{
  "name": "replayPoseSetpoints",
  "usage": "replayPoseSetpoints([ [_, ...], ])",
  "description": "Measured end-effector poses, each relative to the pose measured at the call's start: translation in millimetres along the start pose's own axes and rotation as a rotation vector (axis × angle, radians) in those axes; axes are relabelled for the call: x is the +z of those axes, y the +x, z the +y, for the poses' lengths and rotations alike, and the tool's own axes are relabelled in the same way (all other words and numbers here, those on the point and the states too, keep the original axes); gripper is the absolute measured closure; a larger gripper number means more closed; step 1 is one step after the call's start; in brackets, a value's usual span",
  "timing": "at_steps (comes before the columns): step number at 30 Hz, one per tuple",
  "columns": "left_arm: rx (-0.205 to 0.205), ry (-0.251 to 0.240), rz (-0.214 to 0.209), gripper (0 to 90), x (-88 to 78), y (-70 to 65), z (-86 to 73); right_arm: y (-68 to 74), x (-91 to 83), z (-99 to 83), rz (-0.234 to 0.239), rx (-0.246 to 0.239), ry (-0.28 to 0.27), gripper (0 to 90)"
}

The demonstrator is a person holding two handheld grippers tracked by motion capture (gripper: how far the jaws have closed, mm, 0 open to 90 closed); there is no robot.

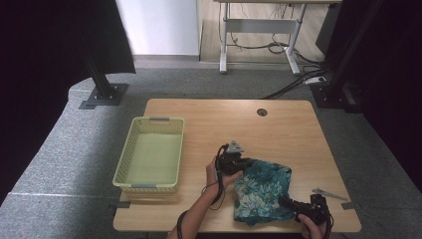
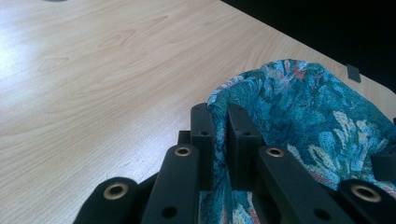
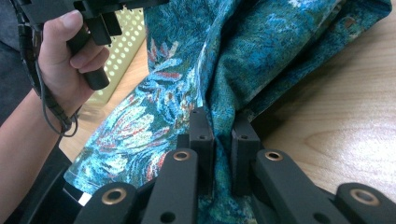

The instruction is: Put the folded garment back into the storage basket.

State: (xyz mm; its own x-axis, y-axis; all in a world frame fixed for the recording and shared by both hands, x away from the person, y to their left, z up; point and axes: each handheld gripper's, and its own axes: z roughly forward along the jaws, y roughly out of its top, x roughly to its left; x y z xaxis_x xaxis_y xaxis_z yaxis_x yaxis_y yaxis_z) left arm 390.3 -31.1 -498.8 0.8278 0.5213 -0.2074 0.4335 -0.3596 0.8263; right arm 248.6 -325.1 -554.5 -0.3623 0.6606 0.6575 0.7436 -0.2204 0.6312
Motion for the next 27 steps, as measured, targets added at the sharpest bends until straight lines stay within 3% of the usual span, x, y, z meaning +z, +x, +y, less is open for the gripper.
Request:
replayPoseSetpoints([
  [16, 0.011, -0.017, 0.011, 82.6, -12.9, 0.7, 8.8, 6.8, 0.7, 6.2, 0.03, -0.005, -0.021, 82.0],
  [27, 0.027, -0.026, 0.019, 82.6, -20.4, -4.8, 22.9, 14.1, 0.8, 11.7, 0.061, -0.029, -0.031, 82.1],
])
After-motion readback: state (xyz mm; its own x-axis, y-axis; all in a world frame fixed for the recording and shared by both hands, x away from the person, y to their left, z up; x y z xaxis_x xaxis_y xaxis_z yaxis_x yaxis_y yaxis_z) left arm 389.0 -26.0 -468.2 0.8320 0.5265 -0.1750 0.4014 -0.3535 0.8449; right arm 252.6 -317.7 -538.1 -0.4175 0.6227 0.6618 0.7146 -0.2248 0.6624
